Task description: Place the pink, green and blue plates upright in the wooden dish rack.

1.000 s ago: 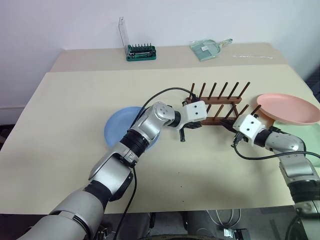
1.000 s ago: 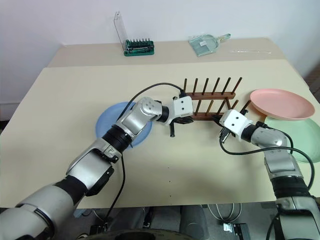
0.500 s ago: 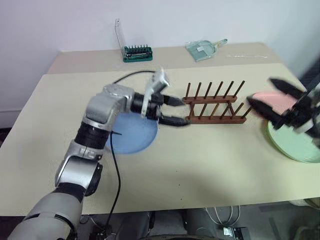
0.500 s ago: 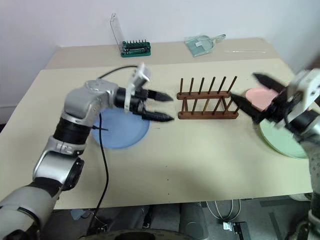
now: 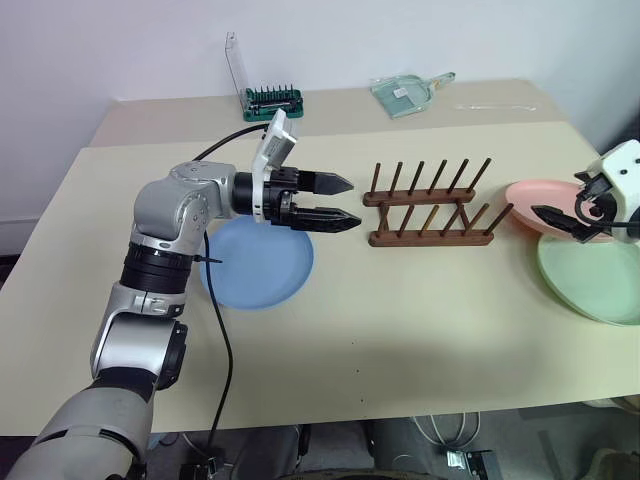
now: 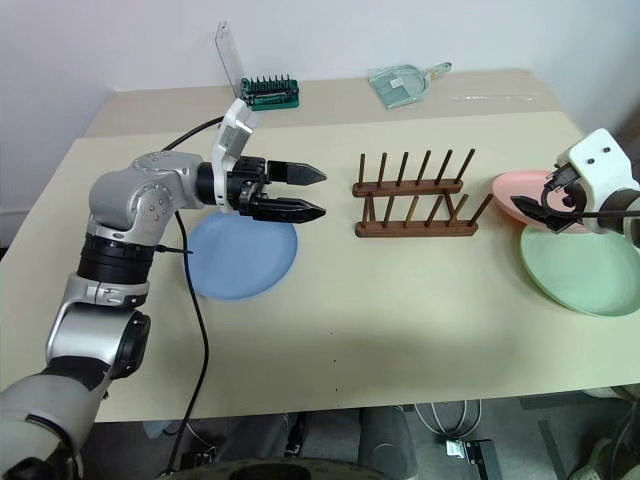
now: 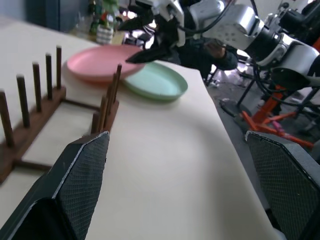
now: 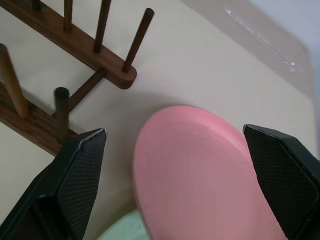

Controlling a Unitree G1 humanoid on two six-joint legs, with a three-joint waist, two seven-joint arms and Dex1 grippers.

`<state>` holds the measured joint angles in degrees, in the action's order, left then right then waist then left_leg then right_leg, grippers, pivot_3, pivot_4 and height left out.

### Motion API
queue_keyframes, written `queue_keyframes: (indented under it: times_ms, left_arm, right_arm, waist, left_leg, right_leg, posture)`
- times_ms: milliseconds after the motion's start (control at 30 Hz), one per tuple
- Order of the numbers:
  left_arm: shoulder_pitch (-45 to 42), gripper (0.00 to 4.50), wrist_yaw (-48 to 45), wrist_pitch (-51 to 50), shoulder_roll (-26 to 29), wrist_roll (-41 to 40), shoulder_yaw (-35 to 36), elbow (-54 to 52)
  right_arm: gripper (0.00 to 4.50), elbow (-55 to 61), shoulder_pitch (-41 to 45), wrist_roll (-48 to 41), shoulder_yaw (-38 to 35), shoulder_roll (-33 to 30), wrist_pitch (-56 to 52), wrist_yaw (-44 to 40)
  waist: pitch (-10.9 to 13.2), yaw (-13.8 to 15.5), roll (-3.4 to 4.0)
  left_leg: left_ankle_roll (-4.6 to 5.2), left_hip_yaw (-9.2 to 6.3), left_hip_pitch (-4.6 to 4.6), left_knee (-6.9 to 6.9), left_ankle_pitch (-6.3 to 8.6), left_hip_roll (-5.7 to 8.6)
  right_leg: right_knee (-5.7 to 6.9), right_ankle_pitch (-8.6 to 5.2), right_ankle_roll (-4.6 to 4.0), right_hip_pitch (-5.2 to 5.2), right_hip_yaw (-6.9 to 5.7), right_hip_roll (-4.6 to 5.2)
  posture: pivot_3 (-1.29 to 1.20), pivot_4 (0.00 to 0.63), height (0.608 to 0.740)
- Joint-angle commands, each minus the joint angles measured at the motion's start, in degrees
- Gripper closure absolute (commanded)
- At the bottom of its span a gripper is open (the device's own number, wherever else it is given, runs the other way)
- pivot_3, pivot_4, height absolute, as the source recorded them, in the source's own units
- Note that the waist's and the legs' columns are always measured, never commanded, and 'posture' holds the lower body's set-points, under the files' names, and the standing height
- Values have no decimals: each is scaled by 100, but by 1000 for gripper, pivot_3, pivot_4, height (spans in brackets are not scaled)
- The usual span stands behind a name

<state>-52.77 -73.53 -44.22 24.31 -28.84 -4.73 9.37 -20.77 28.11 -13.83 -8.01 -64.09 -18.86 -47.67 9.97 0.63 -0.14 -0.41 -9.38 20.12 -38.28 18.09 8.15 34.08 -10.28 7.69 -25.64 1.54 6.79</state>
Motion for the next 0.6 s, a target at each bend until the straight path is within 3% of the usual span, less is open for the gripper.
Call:
queue_keyframes:
  times_ms: [33, 133, 533, 600]
  left_arm:
    - [136, 0, 166, 31, 47, -139, 121, -315]
    - [221, 0, 285, -40, 53, -226, 152, -423]
    - [376, 0, 49, 68, 72, -946, 421, -729]
    - [390, 0, 88, 58, 105, -952, 398, -738]
  right_arm:
    - [39, -657, 493, 217, 152, -113, 110, -485]
    - [39, -1191, 681, 473, 500, -227, 250, -1167]
    - [39, -3290, 1927, 1433, 1171, 59, 499, -1677]
    - [558, -3496, 2017, 1499, 1185, 86, 566, -1779]
  waist:
    - [0, -4, 0]
    - [1, -14, -1]
    - [-1, -47, 1]
    - [-1, -46, 1]
  left_leg:
    - [0, 0, 0, 0, 0, 0]
    - [0, 0, 1, 0, 0, 0]
    - [0, 0, 2, 2, 1, 0]
    - [0, 0, 3, 2, 1, 0]
  right_leg:
    - [0, 0, 0, 0, 0, 0]
    - [-1, 0, 0, 0, 0, 0]
    - [0, 0, -1, -3, -1, 0]
    - [0, 0, -1, -4, -1, 0]
  posture:
    - [0, 150, 740]
    - [0, 150, 740]
    - [0, 150, 740]
    - [0, 150, 740]
